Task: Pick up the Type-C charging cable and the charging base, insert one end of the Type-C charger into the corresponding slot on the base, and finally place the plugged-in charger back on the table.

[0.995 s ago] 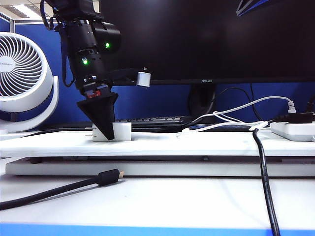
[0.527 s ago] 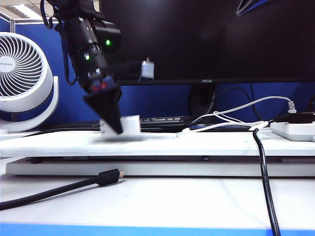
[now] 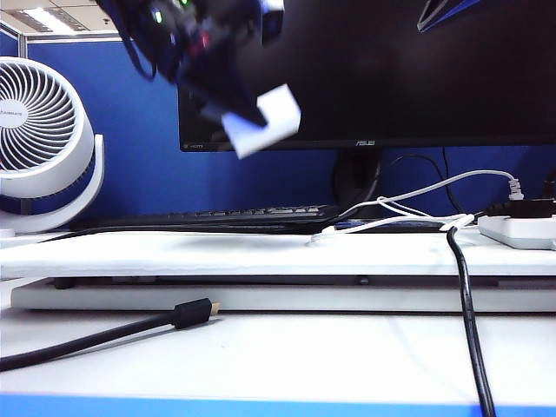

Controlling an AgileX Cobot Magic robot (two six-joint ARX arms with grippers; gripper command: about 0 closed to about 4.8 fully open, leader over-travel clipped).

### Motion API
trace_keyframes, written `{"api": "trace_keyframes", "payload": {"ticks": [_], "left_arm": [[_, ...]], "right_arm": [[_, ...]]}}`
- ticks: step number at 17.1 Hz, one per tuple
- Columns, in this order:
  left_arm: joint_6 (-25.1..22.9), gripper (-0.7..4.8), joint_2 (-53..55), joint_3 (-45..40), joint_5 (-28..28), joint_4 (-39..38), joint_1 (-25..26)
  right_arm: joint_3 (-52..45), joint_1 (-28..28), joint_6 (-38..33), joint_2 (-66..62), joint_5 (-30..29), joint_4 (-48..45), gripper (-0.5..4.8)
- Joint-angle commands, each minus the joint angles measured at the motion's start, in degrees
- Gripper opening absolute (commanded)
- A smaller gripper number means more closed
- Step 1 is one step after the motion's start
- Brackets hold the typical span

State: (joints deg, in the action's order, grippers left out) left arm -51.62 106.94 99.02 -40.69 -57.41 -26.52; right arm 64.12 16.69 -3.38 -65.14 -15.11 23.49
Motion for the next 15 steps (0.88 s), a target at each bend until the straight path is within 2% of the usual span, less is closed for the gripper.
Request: {"api": "trace_keyframes", "payload": {"ticks": [1, 5, 6, 7, 10, 13, 15], "left_arm": [[-0.04, 2.22, -3.85, 0.35, -4.85, 0.79, 0.11], [-0.02, 2.1, -11.34, 0.35, -7.1, 0.98, 0.11], [0.13, 2.09, -13.6, 0.35, -5.88, 1.14, 0.11], [0.76, 2.09, -15.02, 0.35, -2.25, 1.9, 0.11], [1.7, 2.09, -17.68, 0.35, 6.75, 4.81, 0.09], [3.74, 2.09, -20.17, 0.35, 7.26, 8.22, 0.11], [3.72, 2.09, -21.16, 0.35, 7.48, 9.4, 0.11]], "right_arm": [[0.42, -0.04, -0.07, 0.02, -0.2, -0.57, -0.01], [0.44, -0.02, -2.43, -2.43, -0.5, 0.15, -0.01], [0.48, -0.04, -7.91, -4.07, -0.5, -0.87, -0.01], [0.85, -0.04, -18.47, -5.92, -1.05, -1.25, -0.01], [2.99, -0.09, -30.8, -11.8, -6.36, -3.69, -0.01], [5.2, 1.66, -41.07, -19.28, -7.8, -11.17, -0.01], [6.62, 2.01, -43.65, -22.56, -6.51, -12.7, -0.01]]}}
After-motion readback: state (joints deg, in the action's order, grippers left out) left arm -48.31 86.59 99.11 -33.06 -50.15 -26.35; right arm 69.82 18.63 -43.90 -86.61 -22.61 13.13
